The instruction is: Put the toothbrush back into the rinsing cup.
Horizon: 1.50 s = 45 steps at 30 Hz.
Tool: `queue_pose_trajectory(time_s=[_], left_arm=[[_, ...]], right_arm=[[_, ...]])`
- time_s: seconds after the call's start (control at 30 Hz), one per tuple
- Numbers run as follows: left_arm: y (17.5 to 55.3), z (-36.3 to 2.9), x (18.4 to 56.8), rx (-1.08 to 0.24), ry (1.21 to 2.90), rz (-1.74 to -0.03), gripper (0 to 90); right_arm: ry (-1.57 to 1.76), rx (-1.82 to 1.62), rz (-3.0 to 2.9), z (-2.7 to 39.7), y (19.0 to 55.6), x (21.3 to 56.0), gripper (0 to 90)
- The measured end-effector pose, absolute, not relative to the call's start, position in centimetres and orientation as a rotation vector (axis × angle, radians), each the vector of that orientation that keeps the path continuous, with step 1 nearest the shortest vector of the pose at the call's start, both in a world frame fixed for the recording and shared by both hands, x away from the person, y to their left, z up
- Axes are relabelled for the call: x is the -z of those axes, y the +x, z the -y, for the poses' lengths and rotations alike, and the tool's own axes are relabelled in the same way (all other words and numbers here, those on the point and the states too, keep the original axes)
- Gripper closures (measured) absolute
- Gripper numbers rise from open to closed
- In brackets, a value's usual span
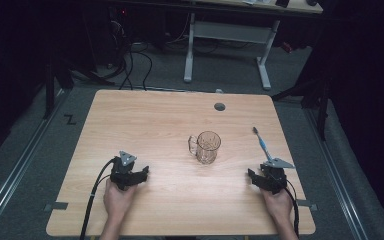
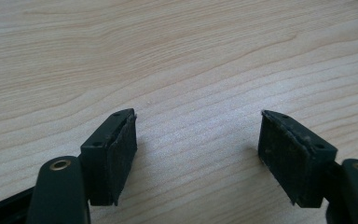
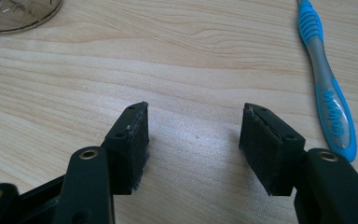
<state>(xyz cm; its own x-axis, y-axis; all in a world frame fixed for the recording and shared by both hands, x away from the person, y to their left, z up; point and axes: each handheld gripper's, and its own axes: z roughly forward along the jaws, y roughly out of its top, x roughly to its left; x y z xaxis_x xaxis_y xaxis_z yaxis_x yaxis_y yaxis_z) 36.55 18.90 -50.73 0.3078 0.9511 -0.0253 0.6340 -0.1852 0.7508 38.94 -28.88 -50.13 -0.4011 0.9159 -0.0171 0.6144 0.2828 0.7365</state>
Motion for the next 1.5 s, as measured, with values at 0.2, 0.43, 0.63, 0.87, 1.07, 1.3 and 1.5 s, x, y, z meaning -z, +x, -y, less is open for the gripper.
queue_pose_trajectory(time_s=[0.2, 0.43, 0.63, 0.87, 1.07, 1.3, 1.5], left_arm=[[36.56, -18.89, 50.73, -0.608, 1.911, -1.408, 28.7], [36.58, -18.91, 50.74, -0.607, 1.906, -1.409, 28.7], [36.59, -18.82, 50.74, -0.615, 1.916, -1.407, 28.6], [36.59, -18.83, 50.73, -0.614, 1.916, -1.407, 28.6], [36.60, -18.84, 50.73, -0.614, 1.915, -1.407, 28.6], [36.60, -18.84, 50.73, -0.613, 1.914, -1.408, 28.6], [36.63, -18.87, 50.73, -0.612, 1.910, -1.410, 28.6]], right_arm=[[1.373, -0.916, -2.116, 28.89, 38.97, 50.14, 42.6], [1.372, -0.915, -2.116, 28.87, 38.98, 50.14, 42.6], [1.372, -0.916, -2.116, 28.84, 39.00, 50.14, 42.8], [1.371, -0.918, -2.119, 28.88, 38.99, 50.13, 42.3], [1.378, -0.917, -2.114, 28.83, 38.99, 50.13, 42.4], [1.369, -0.913, -2.117, 28.80, 38.99, 50.13, 41.9], [1.369, -0.909, -2.122, 28.78, 39.05, 50.09, 41.8]])
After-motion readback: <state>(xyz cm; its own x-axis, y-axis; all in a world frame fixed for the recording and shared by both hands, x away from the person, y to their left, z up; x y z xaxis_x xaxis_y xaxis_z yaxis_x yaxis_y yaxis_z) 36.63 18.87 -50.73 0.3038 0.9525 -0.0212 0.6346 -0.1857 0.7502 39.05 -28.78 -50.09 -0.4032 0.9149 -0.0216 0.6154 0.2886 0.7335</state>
